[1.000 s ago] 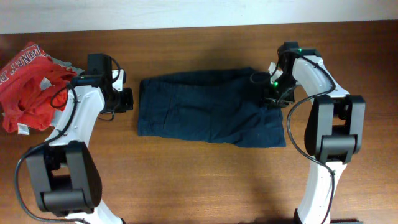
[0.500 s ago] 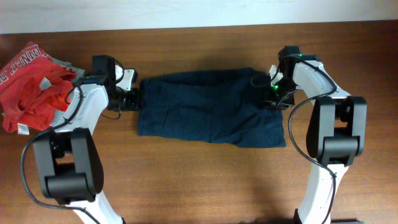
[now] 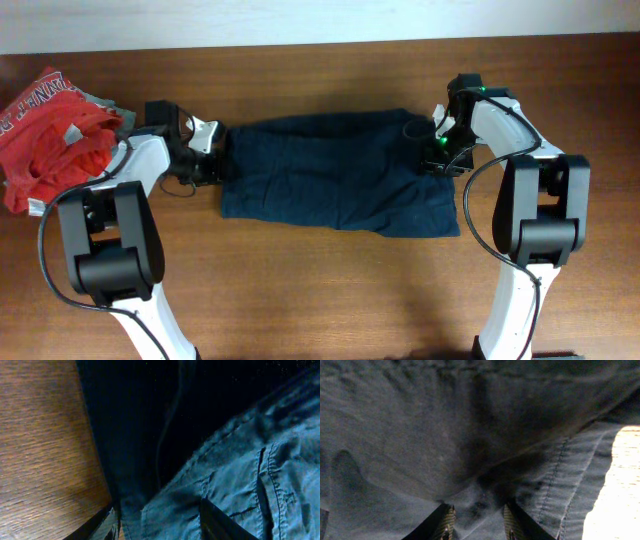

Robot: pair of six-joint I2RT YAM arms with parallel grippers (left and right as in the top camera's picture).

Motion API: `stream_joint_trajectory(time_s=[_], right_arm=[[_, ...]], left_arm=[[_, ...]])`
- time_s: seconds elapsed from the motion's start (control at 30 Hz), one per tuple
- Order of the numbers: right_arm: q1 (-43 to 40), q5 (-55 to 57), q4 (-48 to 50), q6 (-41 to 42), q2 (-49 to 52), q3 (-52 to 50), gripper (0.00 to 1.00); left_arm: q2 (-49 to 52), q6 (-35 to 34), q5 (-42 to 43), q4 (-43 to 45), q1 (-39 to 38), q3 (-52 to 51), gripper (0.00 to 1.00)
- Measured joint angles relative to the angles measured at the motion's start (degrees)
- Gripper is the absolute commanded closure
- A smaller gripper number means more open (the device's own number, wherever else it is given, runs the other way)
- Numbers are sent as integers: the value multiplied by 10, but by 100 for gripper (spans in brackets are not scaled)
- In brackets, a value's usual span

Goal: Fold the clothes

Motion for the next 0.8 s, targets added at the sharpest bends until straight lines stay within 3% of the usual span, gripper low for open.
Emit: stream_joint_trajectory(time_s=[0.13,0.23,0.3,0.53,0.8], right_arm=[[0,0,0,0,0,0,62],[0,0,0,0,0,0,62],[0,0,0,0,0,0,62],[0,0,0,0,0,0,62],[5,-23,-9,0,0,-2,62]], left_arm=[[12,10,44,2,-3,1,63],[19,17,63,3,-14,1,91],[26,16,70,3,-20,1,100],[31,23,113,0,-2,1,99],[16,23,179,-19,72,-1,99]])
